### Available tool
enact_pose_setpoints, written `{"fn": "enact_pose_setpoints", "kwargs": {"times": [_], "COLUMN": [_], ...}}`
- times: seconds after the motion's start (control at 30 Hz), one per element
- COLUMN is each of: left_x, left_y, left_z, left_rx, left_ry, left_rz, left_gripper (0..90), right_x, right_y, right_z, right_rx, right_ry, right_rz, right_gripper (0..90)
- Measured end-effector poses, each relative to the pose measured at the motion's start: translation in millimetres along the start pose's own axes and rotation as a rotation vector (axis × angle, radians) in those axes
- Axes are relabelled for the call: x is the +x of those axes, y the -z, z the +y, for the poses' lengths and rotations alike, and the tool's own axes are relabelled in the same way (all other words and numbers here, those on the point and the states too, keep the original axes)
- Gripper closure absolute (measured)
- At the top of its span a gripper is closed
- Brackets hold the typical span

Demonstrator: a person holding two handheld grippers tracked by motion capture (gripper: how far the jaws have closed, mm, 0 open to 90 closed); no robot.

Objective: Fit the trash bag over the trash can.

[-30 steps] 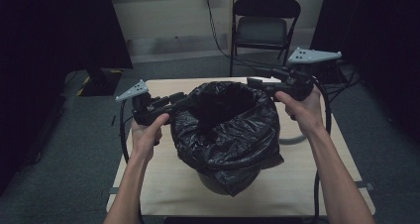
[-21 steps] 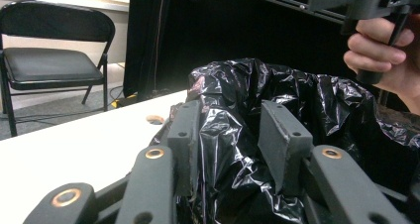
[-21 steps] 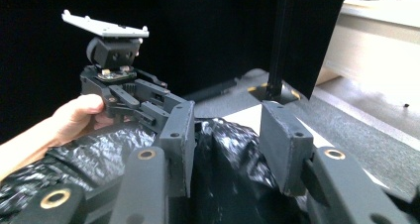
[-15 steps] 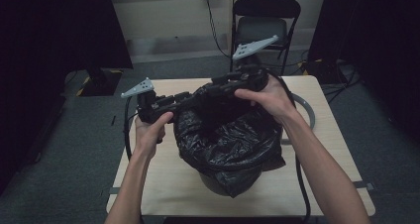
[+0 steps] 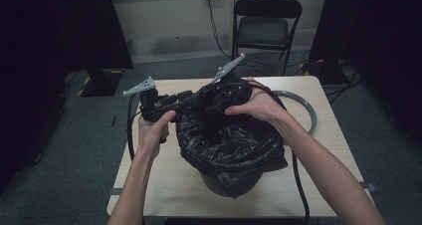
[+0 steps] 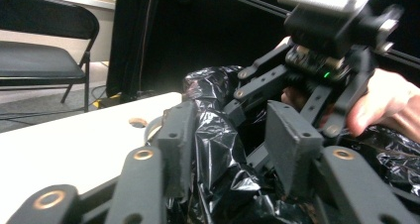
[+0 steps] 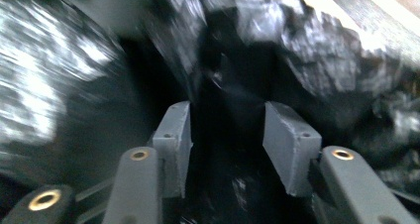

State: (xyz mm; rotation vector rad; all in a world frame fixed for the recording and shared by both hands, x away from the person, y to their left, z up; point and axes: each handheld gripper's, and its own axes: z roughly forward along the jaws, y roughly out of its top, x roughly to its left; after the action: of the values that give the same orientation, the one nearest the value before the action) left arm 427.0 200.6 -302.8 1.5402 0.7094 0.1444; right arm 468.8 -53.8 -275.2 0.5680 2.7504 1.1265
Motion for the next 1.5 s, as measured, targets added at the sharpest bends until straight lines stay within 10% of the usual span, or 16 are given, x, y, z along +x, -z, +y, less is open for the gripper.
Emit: {"fn": "enact_pose_setpoints", "kwargs": {"times": [0.27, 0.57, 0.8, 1.5], "left_x": [-2.2, -1.9, -2.3, 3.7], "left_y": [9.4, 0.6, 0.0, -2.4], "left_z": [0.7, -2.8, -3.2, -3.3], "left_rx": [0.008, 0.044, 0.048, 0.033], "left_ry": [-0.024, -0.038, -0.026, 0.01], "left_rz": [0.041, 0.005, -0.002, 0.025], "left_gripper": [48.2, 55.4, 56.2, 48.7], "right_x": [-0.7, 8.5, 38.2, 82.5], "right_y": [-18.4, -2.3, 7.4, -21.3], "right_z": [-7.4, -0.6, 1.9, -14.6], "right_rx": [0.189, 0.056, -0.014, 0.161], "right_ry": [-0.029, -0.022, 0.042, 0.24], "right_rz": [-0.039, 0.041, 0.061, 0.258], "right_gripper": [44.9, 23.6, 34.0, 36.5]}}
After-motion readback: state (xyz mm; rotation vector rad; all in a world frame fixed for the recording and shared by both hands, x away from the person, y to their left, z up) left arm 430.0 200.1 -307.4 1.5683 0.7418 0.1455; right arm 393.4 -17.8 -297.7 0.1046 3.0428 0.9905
